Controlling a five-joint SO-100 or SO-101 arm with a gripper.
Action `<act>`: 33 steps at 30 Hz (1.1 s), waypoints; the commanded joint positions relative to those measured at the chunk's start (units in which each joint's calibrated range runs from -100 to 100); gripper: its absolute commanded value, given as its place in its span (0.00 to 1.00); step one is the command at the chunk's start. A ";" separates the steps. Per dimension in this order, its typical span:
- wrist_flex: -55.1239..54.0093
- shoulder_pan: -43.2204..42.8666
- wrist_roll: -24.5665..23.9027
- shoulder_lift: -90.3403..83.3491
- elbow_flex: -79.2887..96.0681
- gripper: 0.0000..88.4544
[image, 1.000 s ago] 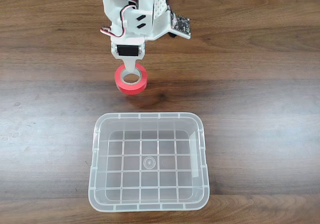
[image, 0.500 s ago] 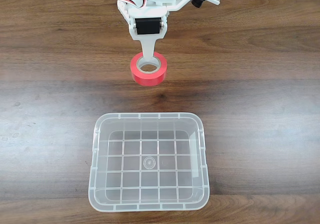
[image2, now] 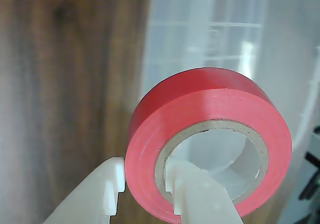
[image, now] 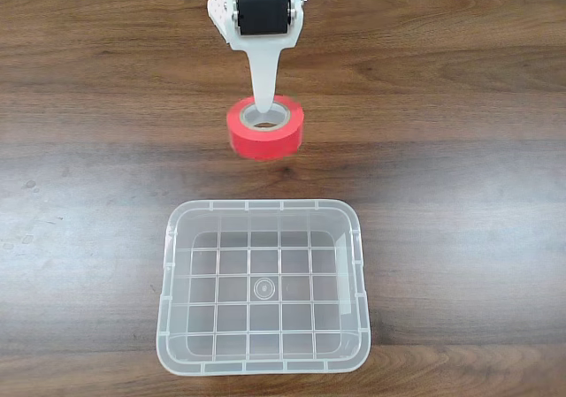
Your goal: Grab the tape and place it in the box.
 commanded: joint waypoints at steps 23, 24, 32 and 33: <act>-9.65 0.59 0.19 53.46 -51.13 0.07; -9.48 0.59 0.19 53.94 -51.13 0.07; -9.22 0.59 0.19 54.59 -51.13 0.19; -9.22 0.59 0.19 54.59 -51.13 0.19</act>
